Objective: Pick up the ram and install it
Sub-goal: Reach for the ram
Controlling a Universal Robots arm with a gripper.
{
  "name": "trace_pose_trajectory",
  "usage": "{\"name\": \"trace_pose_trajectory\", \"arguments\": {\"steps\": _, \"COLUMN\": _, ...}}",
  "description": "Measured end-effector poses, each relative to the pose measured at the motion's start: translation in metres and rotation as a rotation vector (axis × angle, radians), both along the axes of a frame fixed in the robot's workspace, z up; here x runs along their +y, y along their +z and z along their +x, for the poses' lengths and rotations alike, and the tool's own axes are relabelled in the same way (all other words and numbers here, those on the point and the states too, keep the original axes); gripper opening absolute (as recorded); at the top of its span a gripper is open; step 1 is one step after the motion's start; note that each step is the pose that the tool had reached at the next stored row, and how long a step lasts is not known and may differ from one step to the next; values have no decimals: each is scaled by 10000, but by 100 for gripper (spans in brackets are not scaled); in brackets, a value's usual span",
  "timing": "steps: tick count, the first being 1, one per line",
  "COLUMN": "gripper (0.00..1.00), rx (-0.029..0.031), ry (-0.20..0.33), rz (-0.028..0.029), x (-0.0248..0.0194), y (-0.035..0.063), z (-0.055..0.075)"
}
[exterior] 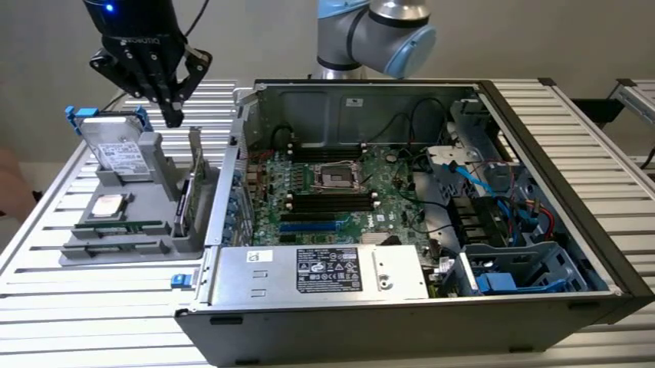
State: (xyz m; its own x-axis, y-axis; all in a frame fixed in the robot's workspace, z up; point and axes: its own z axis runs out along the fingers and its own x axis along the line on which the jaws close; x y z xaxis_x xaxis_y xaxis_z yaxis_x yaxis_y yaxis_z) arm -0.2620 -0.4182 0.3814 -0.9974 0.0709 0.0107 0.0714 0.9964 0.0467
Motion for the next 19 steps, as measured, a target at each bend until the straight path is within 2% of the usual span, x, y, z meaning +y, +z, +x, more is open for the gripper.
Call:
{"name": "trace_pose_trajectory", "arguments": {"steps": 11, "gripper": 10, "rx": 0, "ry": 14, "rz": 0, "x": -206, "y": -27, "z": -270}}
{"name": "trace_pose_trajectory", "arguments": {"steps": 19, "gripper": 10, "rx": 1, "ry": 53, "rz": -1, "x": -284, "y": -82, "z": -507}}
